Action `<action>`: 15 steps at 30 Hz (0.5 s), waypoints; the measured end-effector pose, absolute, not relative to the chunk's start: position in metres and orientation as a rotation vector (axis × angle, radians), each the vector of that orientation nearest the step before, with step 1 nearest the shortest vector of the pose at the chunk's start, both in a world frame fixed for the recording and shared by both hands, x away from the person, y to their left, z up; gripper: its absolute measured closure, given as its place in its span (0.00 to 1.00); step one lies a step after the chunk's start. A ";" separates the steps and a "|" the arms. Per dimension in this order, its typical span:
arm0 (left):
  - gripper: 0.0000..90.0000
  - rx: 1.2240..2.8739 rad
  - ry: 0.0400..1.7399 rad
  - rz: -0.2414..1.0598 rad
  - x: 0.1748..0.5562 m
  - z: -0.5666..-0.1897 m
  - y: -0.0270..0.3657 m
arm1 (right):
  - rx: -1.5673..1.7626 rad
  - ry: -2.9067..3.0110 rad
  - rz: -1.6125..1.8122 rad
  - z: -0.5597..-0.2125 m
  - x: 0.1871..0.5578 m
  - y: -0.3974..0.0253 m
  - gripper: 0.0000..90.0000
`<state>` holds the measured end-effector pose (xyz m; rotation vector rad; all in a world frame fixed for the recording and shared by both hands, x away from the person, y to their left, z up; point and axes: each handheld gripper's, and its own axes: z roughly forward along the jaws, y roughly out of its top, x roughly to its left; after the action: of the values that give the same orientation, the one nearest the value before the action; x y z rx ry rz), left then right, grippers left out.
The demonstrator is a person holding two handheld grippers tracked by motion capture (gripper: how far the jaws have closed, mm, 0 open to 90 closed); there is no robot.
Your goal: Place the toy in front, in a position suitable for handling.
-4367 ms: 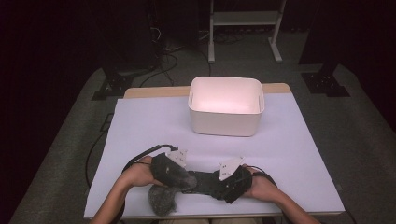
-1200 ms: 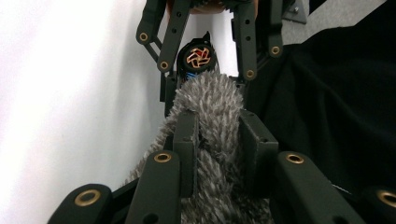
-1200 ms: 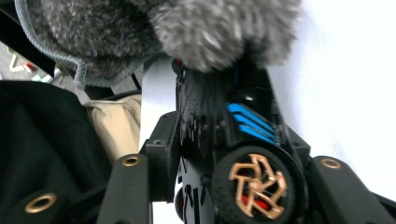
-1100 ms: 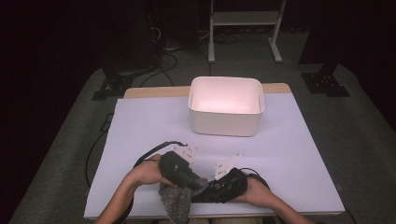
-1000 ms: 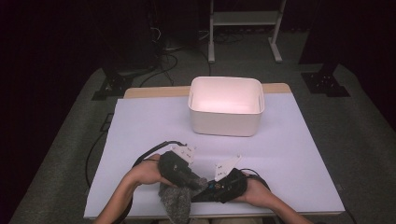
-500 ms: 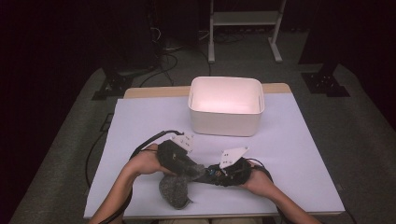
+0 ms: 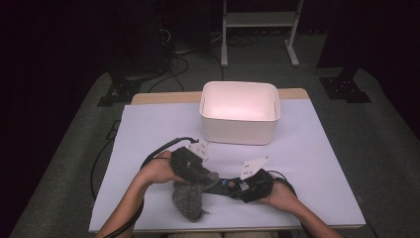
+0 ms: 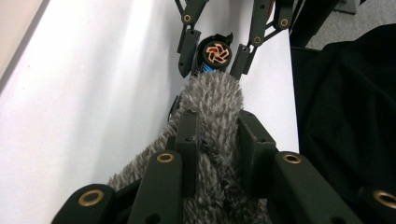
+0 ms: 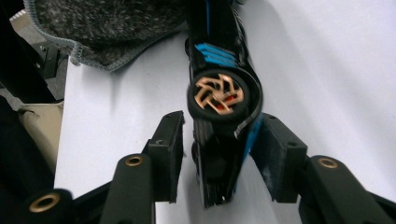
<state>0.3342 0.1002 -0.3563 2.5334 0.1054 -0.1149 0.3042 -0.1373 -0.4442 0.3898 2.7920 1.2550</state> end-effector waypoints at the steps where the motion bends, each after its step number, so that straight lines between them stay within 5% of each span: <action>1: 0.81 2.543 0.103 -0.109 0.335 -0.356 0.097 | 0.404 2.795 1.262 -0.444 0.304 -0.138 0.65; 3: 0.81 2.548 0.094 -0.108 0.335 -0.356 0.092 | 0.409 2.789 1.284 -0.444 0.304 -0.140 0.72; 15: 0.90 2.570 -0.063 -0.126 0.333 -0.362 0.045 | 0.378 2.743 1.314 -0.445 0.299 -0.141 0.73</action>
<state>0.3326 0.0448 -0.3622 2.5697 -0.0629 -0.1258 0.2992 -0.1406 -0.4446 0.3782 2.7430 1.3136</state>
